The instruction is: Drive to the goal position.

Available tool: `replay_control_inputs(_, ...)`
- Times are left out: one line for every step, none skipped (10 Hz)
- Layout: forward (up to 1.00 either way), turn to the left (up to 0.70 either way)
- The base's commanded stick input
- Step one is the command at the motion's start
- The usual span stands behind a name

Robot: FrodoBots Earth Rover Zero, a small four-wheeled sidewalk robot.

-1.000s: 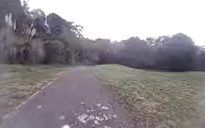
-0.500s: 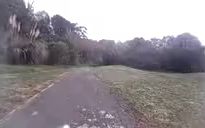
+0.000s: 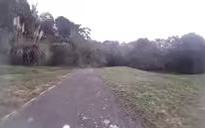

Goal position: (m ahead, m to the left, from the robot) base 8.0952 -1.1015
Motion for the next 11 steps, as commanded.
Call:
replay_control_inputs(0.45,0.27)
replay_control_inputs(0.45,0.27)
replay_control_inputs(0.45,0.27)
replay_control_inputs(0.45,0.27)
replay_control_inputs(0.45,0.27)
replay_control_inputs(0.45,0.27)
replay_control_inputs(0.45,0.27)
replay_control_inputs(0.45,0.27)
replay_control_inputs(0.45,0.27)
replay_control_inputs(0.45,0.27)
replay_control_inputs(0.45,0.27)
